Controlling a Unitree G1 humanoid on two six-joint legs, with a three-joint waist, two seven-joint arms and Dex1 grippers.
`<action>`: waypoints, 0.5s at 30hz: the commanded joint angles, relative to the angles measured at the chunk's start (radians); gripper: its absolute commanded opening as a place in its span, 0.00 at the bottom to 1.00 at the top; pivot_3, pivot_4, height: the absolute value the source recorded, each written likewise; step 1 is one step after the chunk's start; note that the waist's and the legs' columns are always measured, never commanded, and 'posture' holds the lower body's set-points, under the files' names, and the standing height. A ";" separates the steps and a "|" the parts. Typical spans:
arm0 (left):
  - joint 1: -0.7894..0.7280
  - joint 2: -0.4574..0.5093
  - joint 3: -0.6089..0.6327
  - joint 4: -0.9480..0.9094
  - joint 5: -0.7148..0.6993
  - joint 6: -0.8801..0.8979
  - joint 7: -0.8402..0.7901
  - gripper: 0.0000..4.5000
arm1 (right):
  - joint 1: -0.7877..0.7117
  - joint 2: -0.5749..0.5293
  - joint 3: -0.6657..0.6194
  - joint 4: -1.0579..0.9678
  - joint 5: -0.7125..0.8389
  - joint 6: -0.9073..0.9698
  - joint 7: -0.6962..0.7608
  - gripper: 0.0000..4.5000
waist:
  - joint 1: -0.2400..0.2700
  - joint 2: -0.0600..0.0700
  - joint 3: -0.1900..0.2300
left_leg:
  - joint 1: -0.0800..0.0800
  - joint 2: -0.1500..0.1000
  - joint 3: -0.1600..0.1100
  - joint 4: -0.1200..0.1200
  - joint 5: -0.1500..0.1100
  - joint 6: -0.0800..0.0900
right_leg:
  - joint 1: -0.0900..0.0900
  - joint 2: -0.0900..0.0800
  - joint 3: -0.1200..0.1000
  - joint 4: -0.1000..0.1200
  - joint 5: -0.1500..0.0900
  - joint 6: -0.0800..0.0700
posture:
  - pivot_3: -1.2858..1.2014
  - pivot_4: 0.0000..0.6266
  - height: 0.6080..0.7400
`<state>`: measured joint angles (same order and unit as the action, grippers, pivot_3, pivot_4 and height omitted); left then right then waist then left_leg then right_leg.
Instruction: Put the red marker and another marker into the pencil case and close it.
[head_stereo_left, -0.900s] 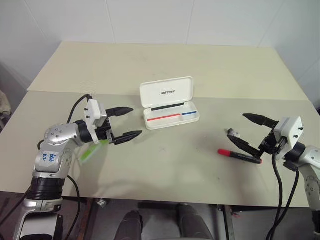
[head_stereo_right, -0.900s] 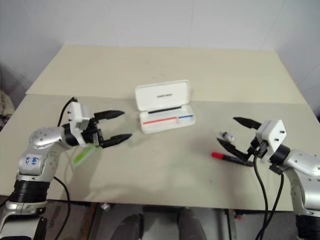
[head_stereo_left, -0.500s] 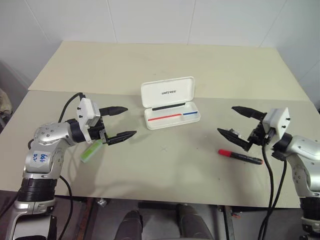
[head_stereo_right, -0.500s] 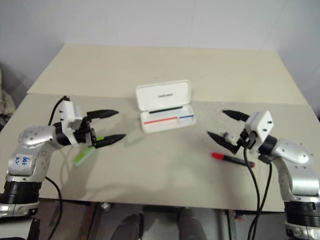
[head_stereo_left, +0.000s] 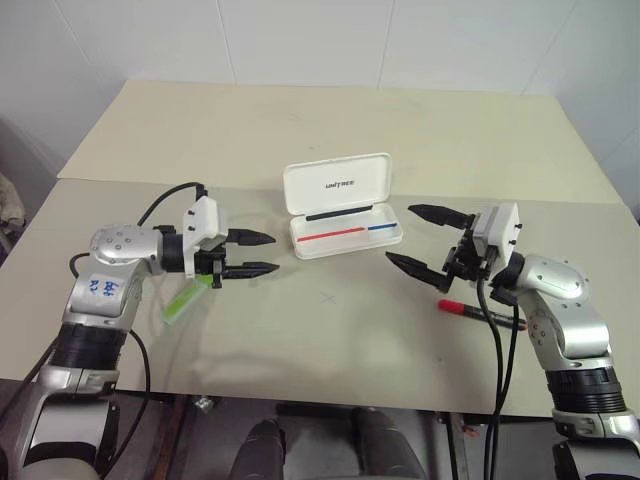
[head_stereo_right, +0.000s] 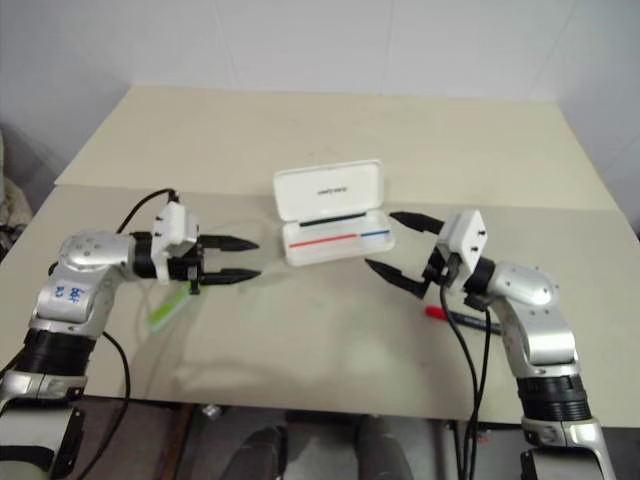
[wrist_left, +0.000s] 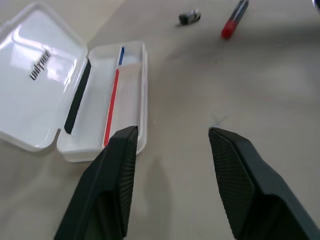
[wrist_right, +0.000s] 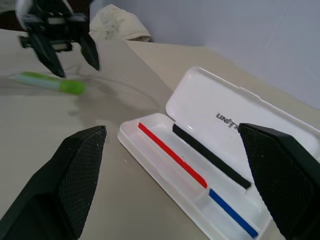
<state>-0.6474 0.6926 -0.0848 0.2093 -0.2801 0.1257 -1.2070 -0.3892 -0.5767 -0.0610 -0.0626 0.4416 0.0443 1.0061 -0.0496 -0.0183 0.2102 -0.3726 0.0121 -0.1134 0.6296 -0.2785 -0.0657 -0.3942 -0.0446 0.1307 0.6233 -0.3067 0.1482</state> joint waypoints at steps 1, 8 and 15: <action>-0.068 -0.030 -0.058 0.080 0.076 -0.059 -0.014 0.57 | -0.020 0.009 0.004 -0.045 0.017 -0.004 0.010 1.00 | 0.000 0.000 0.000 | 0.000 0.000 0.000 0.000 0.000 0.000 | 0.000 0.000 0.000 0.000 0.000 0.000 | 0.52 0.24 1.00; -0.165 -0.131 -0.131 0.243 0.167 -0.147 -0.008 0.57 | -0.025 0.020 0.003 -0.051 0.012 -0.011 0.003 1.00 | -0.005 -0.001 0.000 | -0.001 0.000 0.000 0.000 0.000 0.000 | -0.001 0.000 0.000 0.000 0.000 0.000 | 0.52 0.24 1.00; -0.251 -0.197 -0.137 0.423 0.251 -0.192 0.071 0.57 | 0.011 0.024 -0.006 -0.106 0.017 0.003 -0.026 1.00 | -0.002 -0.002 0.001 | -0.002 0.000 0.000 0.001 0.000 0.000 | -0.002 0.000 0.000 0.002 0.000 0.000 | 0.52 0.24 1.00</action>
<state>-0.8675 0.4981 -0.2240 0.6086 -0.0489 -0.0470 -1.1572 -0.3799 -0.5485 -0.0464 -0.1241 0.4414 0.0471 0.9895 -0.0515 -0.0200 0.2112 -0.3743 0.0119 -0.1136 0.6304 -0.2785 -0.0658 -0.3962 -0.0444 0.1307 0.6252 -0.3069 0.1485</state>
